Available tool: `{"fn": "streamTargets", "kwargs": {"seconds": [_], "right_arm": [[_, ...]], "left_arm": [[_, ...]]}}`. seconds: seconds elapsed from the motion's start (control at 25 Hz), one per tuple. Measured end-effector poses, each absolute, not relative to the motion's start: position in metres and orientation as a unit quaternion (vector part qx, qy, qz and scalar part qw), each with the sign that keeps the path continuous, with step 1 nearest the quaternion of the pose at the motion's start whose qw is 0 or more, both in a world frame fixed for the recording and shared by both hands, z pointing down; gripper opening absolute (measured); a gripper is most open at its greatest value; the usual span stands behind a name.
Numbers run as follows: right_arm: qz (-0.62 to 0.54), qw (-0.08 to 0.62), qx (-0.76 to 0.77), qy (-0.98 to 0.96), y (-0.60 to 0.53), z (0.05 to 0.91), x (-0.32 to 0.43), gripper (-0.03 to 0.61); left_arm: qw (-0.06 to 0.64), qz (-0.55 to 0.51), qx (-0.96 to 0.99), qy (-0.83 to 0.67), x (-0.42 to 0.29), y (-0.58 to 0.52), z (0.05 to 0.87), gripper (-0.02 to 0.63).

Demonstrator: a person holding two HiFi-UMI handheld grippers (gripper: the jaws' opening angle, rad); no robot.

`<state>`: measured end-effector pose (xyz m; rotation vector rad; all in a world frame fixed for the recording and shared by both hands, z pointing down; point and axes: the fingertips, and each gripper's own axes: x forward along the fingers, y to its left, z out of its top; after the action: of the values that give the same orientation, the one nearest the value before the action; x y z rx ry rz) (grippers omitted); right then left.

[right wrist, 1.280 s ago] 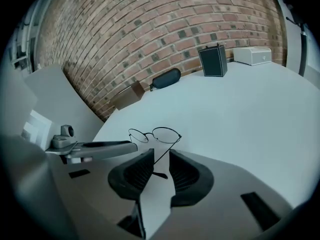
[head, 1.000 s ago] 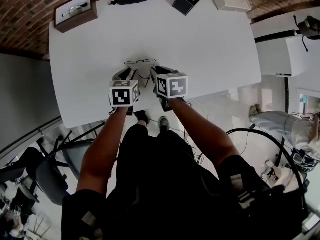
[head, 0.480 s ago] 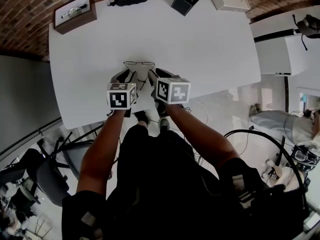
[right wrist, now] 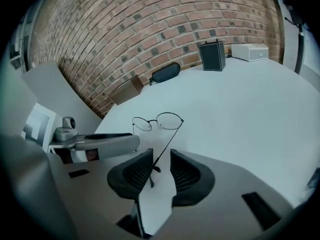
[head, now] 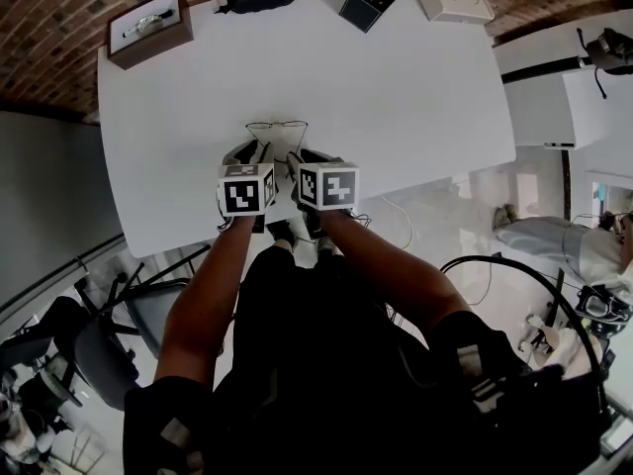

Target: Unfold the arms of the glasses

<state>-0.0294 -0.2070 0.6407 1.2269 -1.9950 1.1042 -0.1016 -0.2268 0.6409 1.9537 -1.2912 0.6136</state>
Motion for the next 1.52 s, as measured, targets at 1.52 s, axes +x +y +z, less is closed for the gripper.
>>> {"fn": "streamTargets", "kwargs": {"seconds": [1.52], "right_arm": [[0.343,0.28,0.373,-0.815,-0.241,0.633,0.004,0.098]], "left_arm": [[0.315,0.212,0.762,-0.525,-0.121,-0.228,0.619,0.12]]}}
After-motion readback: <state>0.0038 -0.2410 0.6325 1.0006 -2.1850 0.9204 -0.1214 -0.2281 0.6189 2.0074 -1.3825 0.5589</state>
